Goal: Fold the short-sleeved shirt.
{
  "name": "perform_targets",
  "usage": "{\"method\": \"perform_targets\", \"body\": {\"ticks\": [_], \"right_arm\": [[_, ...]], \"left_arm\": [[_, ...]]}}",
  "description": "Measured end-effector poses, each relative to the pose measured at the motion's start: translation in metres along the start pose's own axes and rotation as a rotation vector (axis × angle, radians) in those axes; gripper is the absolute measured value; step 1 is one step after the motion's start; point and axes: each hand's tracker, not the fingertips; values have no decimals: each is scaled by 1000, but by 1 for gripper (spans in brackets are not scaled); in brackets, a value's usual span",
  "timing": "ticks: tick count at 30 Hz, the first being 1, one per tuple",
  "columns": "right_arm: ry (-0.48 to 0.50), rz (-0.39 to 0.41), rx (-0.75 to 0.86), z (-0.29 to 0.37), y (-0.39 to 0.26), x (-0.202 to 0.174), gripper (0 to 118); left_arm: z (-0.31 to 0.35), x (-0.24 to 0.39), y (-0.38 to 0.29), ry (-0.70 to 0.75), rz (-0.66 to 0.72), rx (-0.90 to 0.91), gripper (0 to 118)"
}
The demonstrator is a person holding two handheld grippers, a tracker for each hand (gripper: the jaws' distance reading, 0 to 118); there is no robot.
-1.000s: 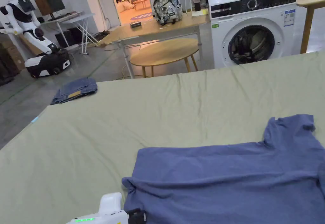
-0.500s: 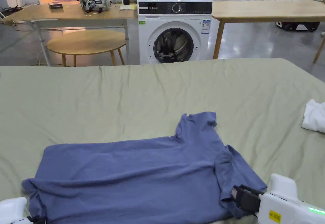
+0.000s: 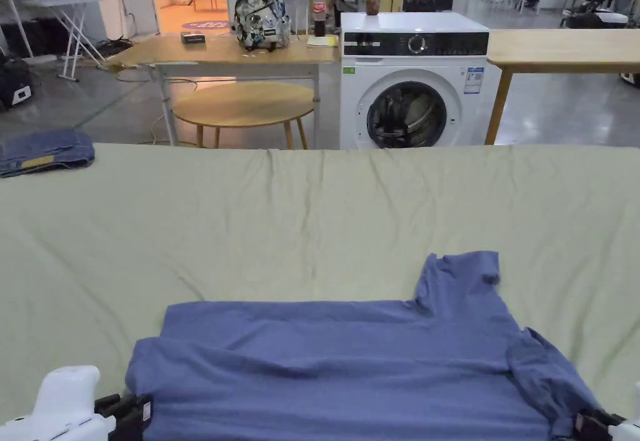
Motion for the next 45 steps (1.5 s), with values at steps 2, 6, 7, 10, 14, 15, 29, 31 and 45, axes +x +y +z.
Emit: {"method": "perform_targets", "body": {"ticks": [2, 6, 7, 10, 14, 15, 29, 31, 45], "right_arm": [[12, -4, 19, 25, -3, 4, 4], [9, -8, 16, 81, -32, 18, 4], [12, -9, 7, 80, -41, 28, 4], [-8, -17, -45, 99, -73, 36, 4], [-25, 9, -65, 94, -103, 43, 6], [-27, 11, -75, 89, -105, 46, 15], [133, 191, 265, 162, -35, -7, 57], [181, 222, 283, 163, -26, -22, 38], [261, 258, 244, 140, -28, -43, 0]], "left_arm": [[27, 1, -1, -20, -6, 20, 2], [72, 4, -35, -27, -10, -29, 2], [81, 5, -45, -19, -6, -37, 2], [95, 6, -80, 4, -1, -119, 2], [98, 9, -110, -3, 7, -124, 4], [95, 8, -114, 4, 6, -118, 15], [175, 41, -37, 4, -18, 322, 58], [181, 49, -29, -3, -20, 348, 54], [108, 22, 14, -23, 2, 145, 12]]}}
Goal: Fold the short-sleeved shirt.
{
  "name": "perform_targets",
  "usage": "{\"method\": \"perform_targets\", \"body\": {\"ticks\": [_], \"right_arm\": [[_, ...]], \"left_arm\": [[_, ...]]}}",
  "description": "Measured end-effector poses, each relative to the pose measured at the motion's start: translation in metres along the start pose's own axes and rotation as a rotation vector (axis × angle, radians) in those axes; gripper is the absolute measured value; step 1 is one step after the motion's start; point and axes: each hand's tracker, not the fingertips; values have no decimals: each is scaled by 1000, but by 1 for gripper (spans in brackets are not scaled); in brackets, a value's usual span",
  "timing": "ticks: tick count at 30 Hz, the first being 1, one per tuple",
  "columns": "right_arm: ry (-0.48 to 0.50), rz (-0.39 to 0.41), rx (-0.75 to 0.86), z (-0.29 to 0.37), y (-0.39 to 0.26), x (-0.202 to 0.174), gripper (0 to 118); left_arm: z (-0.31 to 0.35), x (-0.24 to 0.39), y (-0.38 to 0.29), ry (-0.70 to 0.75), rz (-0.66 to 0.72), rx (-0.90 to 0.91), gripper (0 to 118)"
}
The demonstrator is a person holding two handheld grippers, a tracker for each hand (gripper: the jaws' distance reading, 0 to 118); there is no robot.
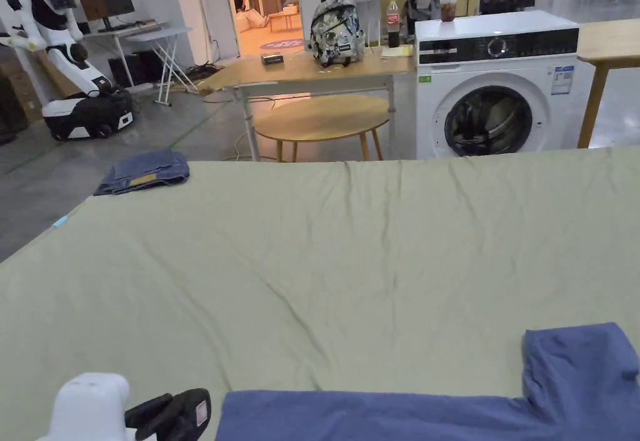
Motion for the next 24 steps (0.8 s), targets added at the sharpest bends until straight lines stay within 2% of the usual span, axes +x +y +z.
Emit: {"method": "perform_targets", "body": {"ticks": [1, 2, 4, 7, 12, 14, 15, 16, 17, 18, 19, 20, 21, 22, 23, 24], "right_arm": [[-2, -2, -3, 1, -3, 2, 0], [-8, -4, -9, 1, -8, 5, 0], [-12, -24, -37, 0, -17, 15, 0], [-32, -69, -87, -2, -31, 30, 0], [-81, -125, -127, 2, -45, 57, 0], [-124, -136, -143, 4, -47, 65, 0], [-136, -136, -150, 3, -47, 69, 0], [-139, -136, -150, 1, -46, 73, 0], [-136, -138, -152, -3, -43, 77, 0], [-121, -140, -158, -10, -36, 80, 0], [-107, -136, -162, -19, -29, 84, 0], [-106, -119, -165, -31, -17, 85, 0], [-116, -101, -166, -46, -5, 88, 7], [-111, -82, -189, -64, 9, 92, 34], [-107, -72, -201, -82, 20, 95, 56], [-98, -78, -220, -104, 31, 101, 72]], "left_arm": [[-18, -10, 6, -13, 14, -28, 38], [-39, -20, 10, -31, 50, -78, 47], [-88, -44, 8, -38, 124, -187, 47], [-159, -58, 8, 26, 115, -303, 47], [-227, -69, -18, 91, 69, -473, 47], [-234, -65, -28, 78, 66, -492, 40], [-234, -68, -26, 114, 30, -437, 30], [-234, -66, -25, 118, 38, -438, 5], [-237, -65, -24, 91, 73, -460, 0], [-241, -60, -26, 75, 79, -467, 0], [-236, -51, -29, 131, 11, -481, 0], [-238, -47, -31, 124, -44, -487, 0], [-241, -46, -31, 132, -84, -500, 0], [-241, -44, -29, 129, -58, -512, 0], [-241, -44, -25, 126, -44, -519, 0], [-241, -45, -23, 125, -38, -523, 0]]}}
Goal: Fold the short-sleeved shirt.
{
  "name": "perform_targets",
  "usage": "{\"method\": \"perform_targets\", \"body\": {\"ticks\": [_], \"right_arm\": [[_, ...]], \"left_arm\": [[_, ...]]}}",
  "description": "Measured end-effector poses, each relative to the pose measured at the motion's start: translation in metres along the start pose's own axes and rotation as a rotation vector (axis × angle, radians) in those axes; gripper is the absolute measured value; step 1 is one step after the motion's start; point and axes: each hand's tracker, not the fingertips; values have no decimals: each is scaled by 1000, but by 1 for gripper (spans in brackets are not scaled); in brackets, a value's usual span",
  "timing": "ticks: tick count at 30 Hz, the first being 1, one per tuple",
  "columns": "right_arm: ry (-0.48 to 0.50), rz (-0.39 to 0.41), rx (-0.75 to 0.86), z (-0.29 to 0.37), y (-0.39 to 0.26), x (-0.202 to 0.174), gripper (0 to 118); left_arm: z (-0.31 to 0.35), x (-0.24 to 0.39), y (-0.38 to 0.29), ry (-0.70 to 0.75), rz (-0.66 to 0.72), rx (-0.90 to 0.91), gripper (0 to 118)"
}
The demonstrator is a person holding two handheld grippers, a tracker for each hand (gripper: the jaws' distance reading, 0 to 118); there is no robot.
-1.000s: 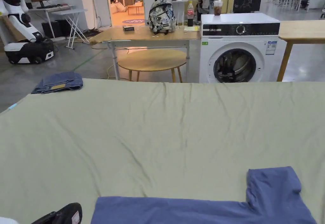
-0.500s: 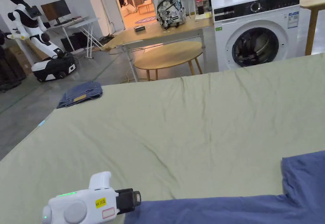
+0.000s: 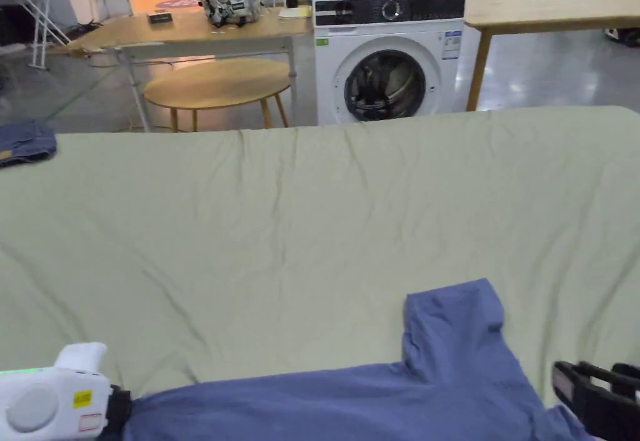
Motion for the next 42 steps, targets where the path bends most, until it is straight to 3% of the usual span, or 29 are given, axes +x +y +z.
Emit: {"method": "perform_targets", "body": {"ticks": [4, 6, 8, 10, 11, 12, 13, 18, 20, 22, 26, 29, 34, 39, 42], "right_arm": [[27, -41, -337, -107, 47, 2, 72], [19, -74, -382, -149, 48, 3, 63], [-67, -62, -514, -185, 42, 5, 48], [-75, -41, -580, -199, 27, 6, 44], [-63, -25, -520, -192, 26, 3, 31], [-68, -21, -512, -186, 29, 0, 7], [-58, -21, -499, -180, 32, -2, 0], [-45, 42, -398, -151, 43, -3, 0], [-31, 14, -330, -135, 51, -5, 0], [-29, 40, -282, -126, 58, -9, 0], [-11, -12, -184, -107, 79, -13, 0], [6, -32, -161, -89, 83, -11, 0], [27, -6, -121, -26, 37, -4, 0], [2, -60, -131, 60, -52, 4, 0], [-9, -124, -211, 65, -98, 15, 0]], "left_arm": [[8, 5, -6, -7, -8, 4, 0], [10, 6, -7, -9, -6, 8, 0], [12, 6, -6, -17, 0, 2, 0], [14, 7, -7, -19, 5, 0, 0], [14, 6, -6, -19, 2, 1, 0], [15, 7, -8, -21, -3, 2, 0], [16, 7, -9, -22, -4, 7, 0], [42, -4, -12, -75, 30, 194, 0], [61, -10, -2, -98, 88, 256, 0], [79, -12, 14, -149, 109, 291, 0], [106, -5, 36, -87, 12, 344, 0], [118, -7, 33, -109, 17, 360, 0], [135, -28, -28, -116, -11, 368, 0], [161, -36, -134, -107, -5, 289, 0], [153, -38, -169, -96, 24, 228, 0]]}}
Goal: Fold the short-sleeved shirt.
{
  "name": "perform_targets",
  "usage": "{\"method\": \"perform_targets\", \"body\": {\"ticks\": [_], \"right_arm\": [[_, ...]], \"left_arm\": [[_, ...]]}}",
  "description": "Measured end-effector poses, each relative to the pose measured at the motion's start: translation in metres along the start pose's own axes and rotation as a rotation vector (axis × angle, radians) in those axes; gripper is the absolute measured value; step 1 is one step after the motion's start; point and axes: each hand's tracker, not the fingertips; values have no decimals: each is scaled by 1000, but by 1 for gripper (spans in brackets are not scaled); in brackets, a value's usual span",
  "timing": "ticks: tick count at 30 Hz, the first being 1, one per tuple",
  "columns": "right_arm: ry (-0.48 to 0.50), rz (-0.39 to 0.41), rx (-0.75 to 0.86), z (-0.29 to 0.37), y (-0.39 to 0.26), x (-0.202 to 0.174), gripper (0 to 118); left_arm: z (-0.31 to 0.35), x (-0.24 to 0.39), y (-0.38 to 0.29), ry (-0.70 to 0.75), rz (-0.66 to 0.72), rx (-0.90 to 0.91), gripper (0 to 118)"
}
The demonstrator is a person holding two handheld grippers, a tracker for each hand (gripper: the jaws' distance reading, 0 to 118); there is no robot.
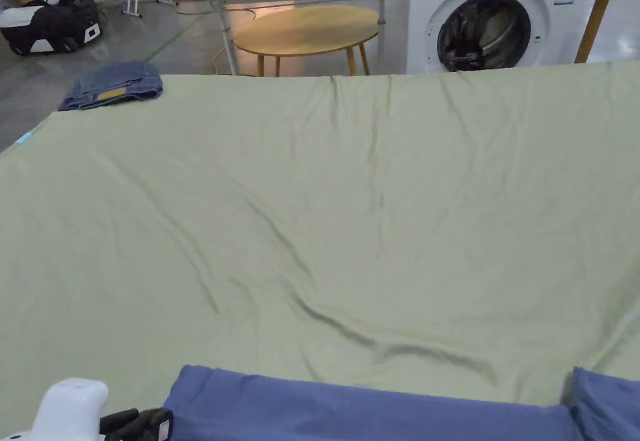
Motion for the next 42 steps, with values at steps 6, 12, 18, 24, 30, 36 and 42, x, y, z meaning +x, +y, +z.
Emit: {"method": "perform_targets", "body": {"ticks": [6, 12, 18, 24, 30, 36, 42], "right_arm": [[-49, 45, 24, -35, -33, -1, 0], [-109, 49, 43, -22, -36, 4, 53], [-66, 102, 352, 52, -3, -36, 53], [80, 268, 501, 83, 26, -95, 14], [144, 294, 492, 69, 29, -126, 0], [134, 300, 468, 62, 28, -128, 0], [141, 263, 445, 65, 23, -116, 0]], "left_arm": [[-27, -5, -12, -15, 14, -11, 0], [4, -1, -5, 35, 7, 65, 52], [86, 51, 16, -51, -1, 311, 52], [123, 102, 44, -77, -119, 492, 24], [123, 118, 54, -145, -71, 493, 0], [118, 99, 54, -179, -19, 487, 0], [92, 25, 55, -366, 208, 357, 48]]}}
